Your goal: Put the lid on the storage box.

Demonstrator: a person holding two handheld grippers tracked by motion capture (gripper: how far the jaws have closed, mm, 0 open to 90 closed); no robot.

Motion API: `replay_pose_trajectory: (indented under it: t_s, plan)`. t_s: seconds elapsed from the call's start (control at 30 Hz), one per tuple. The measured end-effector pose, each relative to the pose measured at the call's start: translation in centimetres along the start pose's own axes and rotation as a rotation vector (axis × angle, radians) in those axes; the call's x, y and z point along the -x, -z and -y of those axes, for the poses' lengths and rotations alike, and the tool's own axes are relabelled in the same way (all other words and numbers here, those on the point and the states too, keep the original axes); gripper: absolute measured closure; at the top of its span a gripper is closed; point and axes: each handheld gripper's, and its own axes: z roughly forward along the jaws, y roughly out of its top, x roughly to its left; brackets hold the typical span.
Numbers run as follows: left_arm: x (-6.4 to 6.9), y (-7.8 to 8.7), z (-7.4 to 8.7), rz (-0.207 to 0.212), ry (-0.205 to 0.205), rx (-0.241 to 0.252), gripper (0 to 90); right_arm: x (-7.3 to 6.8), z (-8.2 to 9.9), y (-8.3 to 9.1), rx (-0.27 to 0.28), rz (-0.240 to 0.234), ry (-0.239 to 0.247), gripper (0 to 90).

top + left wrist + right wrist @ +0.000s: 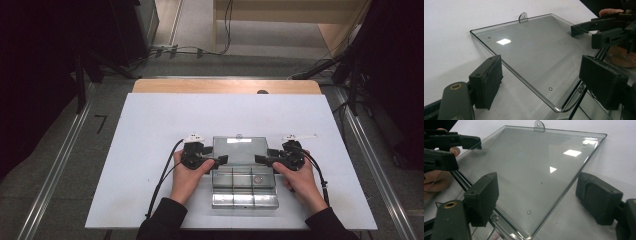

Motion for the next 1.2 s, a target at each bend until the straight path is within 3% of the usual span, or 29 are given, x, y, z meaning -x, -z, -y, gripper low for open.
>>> replay_pose_trajectory:
  t_s: [0.27,0.63,0.87,1.2]
  plan:
    - [0.0,0.0,0.0,-0.005,0.003,0.003,18.2,0.5,0.0,0.2,0.003,-0.027,-0.038,29.2]
    - [0.4,-0.2,-0.1,0.003,-0.006,0.005,20.4,0.1,0.0,0.9,0.045,-0.036,0.007,42.0]
    - [0.8,0.0,-0.2,0.005,-0.018,0.021,32.1,0.1,0.1,1.7,0.081,-0.033,0.041,50.8]
    - [1.0,0.6,-0.5,-0.008,-0.030,0.052,48.0,-0.5,0.1,2.4,0.116,-0.002,0.093,56.5]
